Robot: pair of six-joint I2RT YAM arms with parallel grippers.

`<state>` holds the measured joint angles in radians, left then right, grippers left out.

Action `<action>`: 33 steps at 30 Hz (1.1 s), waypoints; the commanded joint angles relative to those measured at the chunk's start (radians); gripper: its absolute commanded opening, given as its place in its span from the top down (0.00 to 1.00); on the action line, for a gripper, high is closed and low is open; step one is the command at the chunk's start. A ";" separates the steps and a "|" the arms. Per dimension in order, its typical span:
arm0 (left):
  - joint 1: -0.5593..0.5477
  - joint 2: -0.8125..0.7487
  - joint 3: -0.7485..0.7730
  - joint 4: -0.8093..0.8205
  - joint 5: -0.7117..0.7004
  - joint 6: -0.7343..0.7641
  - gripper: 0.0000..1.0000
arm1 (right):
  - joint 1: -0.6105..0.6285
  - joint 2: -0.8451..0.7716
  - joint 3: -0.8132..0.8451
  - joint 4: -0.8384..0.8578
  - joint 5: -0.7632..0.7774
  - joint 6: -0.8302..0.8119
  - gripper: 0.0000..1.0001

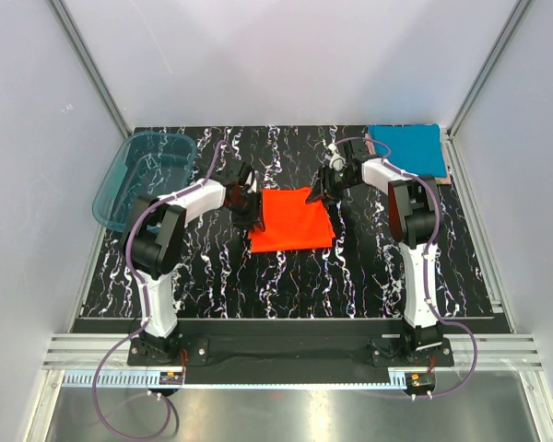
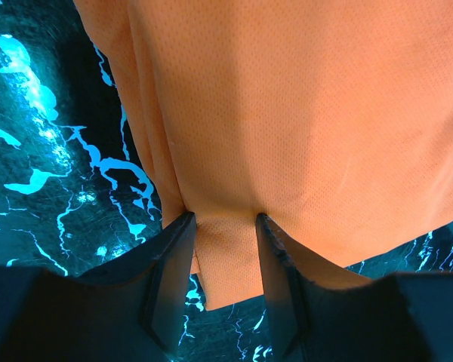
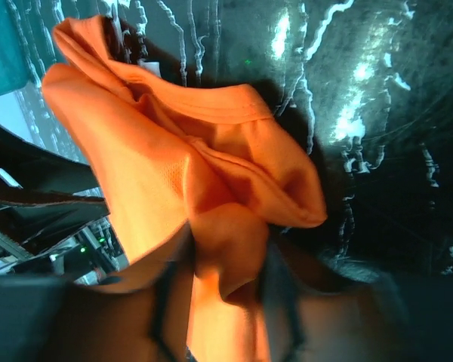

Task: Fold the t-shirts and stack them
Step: Fold the tshirt, then neatly place the folded tshirt to the corner

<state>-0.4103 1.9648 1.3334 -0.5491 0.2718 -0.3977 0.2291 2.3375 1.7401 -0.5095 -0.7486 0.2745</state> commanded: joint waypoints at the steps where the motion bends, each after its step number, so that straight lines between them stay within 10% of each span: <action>1: 0.002 0.025 0.004 0.008 -0.016 0.007 0.56 | 0.015 0.016 -0.022 0.023 0.051 0.006 0.62; 6: 0.002 -0.003 0.019 -0.012 -0.014 0.011 0.55 | 0.013 -0.003 -0.001 0.003 0.098 0.019 1.00; 16: 0.018 -0.213 0.064 -0.094 -0.002 -0.006 0.48 | 0.015 -0.142 0.102 -0.194 0.363 -0.136 1.00; 33: 0.022 -0.613 -0.307 -0.054 0.055 0.011 0.46 | -0.008 -0.059 0.694 -0.552 0.902 -0.428 1.00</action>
<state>-0.3920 1.3918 1.0412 -0.6350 0.2890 -0.3977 0.2379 2.2734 2.3734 -0.9859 0.0147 -0.0750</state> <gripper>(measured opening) 0.538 0.044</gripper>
